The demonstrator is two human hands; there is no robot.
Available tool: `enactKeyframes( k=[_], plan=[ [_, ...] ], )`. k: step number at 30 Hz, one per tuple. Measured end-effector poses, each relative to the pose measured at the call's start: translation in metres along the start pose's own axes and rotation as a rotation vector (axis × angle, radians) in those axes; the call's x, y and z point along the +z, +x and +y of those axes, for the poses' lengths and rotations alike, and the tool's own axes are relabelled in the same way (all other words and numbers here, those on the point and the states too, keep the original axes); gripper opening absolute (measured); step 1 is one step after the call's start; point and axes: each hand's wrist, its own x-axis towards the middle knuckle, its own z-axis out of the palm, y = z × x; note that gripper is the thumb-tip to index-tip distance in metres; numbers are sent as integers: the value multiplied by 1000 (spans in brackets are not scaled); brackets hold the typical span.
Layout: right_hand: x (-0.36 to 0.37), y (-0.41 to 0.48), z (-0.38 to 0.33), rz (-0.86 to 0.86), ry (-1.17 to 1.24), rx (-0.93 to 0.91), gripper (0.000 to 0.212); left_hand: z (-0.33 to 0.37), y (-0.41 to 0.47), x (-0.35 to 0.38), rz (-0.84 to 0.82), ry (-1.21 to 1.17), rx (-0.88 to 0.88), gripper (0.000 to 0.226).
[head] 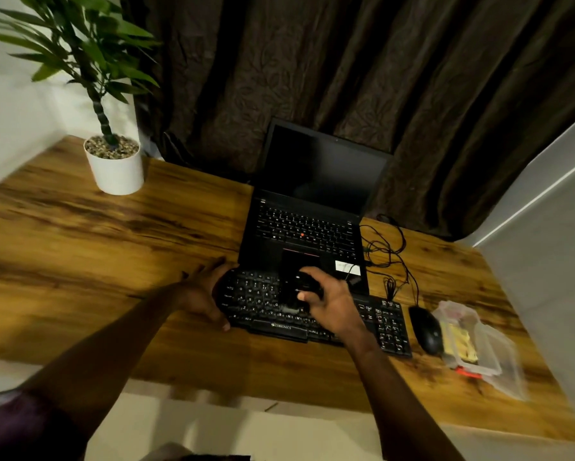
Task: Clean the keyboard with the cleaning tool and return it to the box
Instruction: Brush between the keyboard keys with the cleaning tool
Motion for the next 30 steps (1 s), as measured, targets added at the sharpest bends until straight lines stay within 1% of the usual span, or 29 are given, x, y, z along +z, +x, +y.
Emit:
enactKeyframes(
  k=[2, 3, 6, 8, 13, 16, 21, 24, 27, 30],
  plan=[
    [-13, -9, 4, 23, 5, -2, 48, 7, -10, -5, -24, -12, -1, 162],
    [-18, -13, 8, 38, -3, 1, 47, 9, -13, -7, -27, -10, 2, 162],
    [-27, -21, 15, 75, -9, 13, 46, 15, -16, -9, 1, 37, 15, 151],
    [-26, -21, 16, 92, -20, 21, 46, 20, -20, -9, 17, 56, -1, 148],
    [5, -4, 4, 47, -78, -39, 51, 20, -26, -11, 34, 42, 16, 148],
    [27, 9, -14, 22, -51, -34, 53, 13, -21, -8, 36, 18, 44, 151],
    [44, 14, -42, 45, 5, -71, 48, 6, -16, -4, 62, 31, 56, 153],
    [36, 10, -30, 78, 6, -39, 49, 9, -18, -4, 81, 57, 61, 150],
    [25, 3, -11, 118, -76, 21, 51, 11, -22, -6, 86, 111, 56, 148],
    [18, -2, -7, 159, -105, 10, 49, 11, -23, -6, 101, 161, 53, 147]
  ],
)
